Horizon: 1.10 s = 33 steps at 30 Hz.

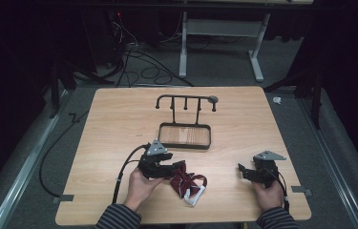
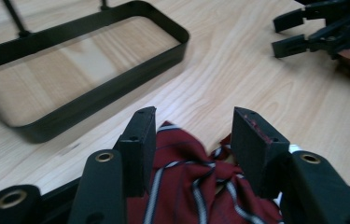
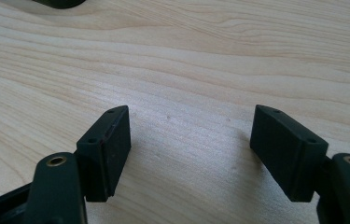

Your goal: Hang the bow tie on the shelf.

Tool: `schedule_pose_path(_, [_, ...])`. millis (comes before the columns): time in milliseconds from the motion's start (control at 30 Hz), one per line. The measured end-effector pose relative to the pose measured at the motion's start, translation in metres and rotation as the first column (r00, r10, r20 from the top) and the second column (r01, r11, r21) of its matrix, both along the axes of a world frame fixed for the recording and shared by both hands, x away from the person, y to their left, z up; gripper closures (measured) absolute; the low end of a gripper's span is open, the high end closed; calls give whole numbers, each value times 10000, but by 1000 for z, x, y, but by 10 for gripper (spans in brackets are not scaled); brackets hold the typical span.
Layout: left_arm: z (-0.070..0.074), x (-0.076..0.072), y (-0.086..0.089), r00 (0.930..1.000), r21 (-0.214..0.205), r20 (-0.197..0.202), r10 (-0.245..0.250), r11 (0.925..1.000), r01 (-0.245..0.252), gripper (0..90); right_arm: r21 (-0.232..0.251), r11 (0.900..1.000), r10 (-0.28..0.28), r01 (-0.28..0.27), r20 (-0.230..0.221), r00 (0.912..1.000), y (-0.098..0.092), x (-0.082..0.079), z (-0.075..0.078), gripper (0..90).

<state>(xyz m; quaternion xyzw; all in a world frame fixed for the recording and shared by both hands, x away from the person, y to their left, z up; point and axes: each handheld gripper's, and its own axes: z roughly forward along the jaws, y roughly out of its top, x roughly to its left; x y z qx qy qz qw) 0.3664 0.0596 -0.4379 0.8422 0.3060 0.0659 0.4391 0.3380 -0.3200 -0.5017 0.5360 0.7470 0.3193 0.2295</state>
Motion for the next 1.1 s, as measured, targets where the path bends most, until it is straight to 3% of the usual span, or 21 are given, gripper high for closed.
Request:
schedule_pose_path(200, [-1, 0, -18, 9989, 159, -29, -463, 9988, 464, 513, -2, 10000, -2, 2, 23, 10000, 0, 0, 0, 300])
schedule_pose_path(633, [-18, 2, -41, 9947, 320, -523, -883, 9954, 900, 531, 28, 10000, -2, 2, 32, 10000, -1, 0, 0, 300])
schedule_pose_path(1100, [-37, -2, -56, 9925, 1225, -531, -1103, 9856, 1161, 554, 37, 10000, -2, 2, 30, 10000, -1, 0, 0, 300])
